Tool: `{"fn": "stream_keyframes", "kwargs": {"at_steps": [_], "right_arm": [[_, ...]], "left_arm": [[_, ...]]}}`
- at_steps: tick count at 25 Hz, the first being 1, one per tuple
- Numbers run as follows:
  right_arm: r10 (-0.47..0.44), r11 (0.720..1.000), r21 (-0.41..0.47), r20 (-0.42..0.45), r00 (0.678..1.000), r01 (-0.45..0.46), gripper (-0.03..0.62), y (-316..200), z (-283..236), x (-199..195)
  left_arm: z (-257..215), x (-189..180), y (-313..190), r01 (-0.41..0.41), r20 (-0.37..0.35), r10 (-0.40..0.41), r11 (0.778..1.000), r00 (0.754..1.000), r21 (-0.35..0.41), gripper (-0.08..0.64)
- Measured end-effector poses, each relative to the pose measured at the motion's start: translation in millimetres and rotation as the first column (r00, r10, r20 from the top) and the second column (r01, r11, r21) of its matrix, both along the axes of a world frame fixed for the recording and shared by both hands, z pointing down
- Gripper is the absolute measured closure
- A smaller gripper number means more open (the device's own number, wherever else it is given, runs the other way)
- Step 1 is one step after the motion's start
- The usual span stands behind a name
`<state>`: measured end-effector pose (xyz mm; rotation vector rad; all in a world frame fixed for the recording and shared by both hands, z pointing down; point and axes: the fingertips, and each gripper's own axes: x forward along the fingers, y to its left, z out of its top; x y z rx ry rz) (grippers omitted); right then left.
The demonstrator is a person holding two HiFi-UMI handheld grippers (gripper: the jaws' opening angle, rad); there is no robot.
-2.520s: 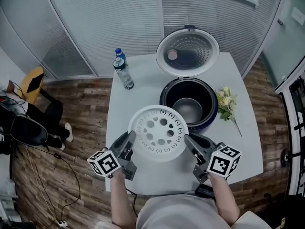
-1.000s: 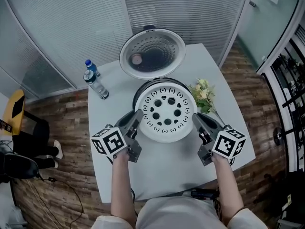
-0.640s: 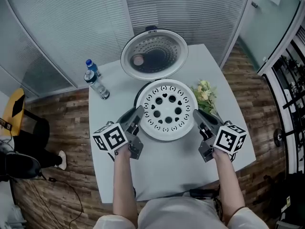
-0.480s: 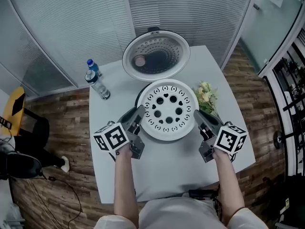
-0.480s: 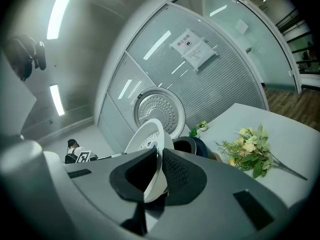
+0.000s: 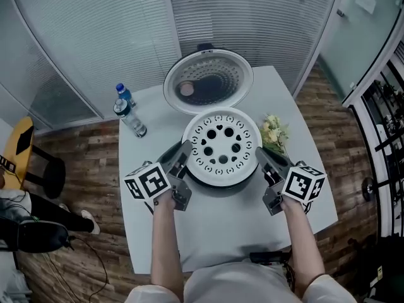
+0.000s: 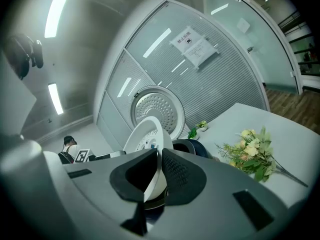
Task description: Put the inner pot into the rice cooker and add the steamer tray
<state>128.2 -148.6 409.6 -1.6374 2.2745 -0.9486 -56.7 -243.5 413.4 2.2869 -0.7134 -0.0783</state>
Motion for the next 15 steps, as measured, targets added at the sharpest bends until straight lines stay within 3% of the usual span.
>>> {"fn": "stream_keyframes", "kwargs": {"at_steps": [15], "right_arm": [[-0.045, 0.997, -0.072, -0.041, 0.998, 0.042, 0.551, -19.7, 16.0, 4.8]], "left_arm": [[17.9, -1.0, -5.1, 0.005, 0.027, -0.004, 0.999, 1.0, -0.042, 0.489]]}}
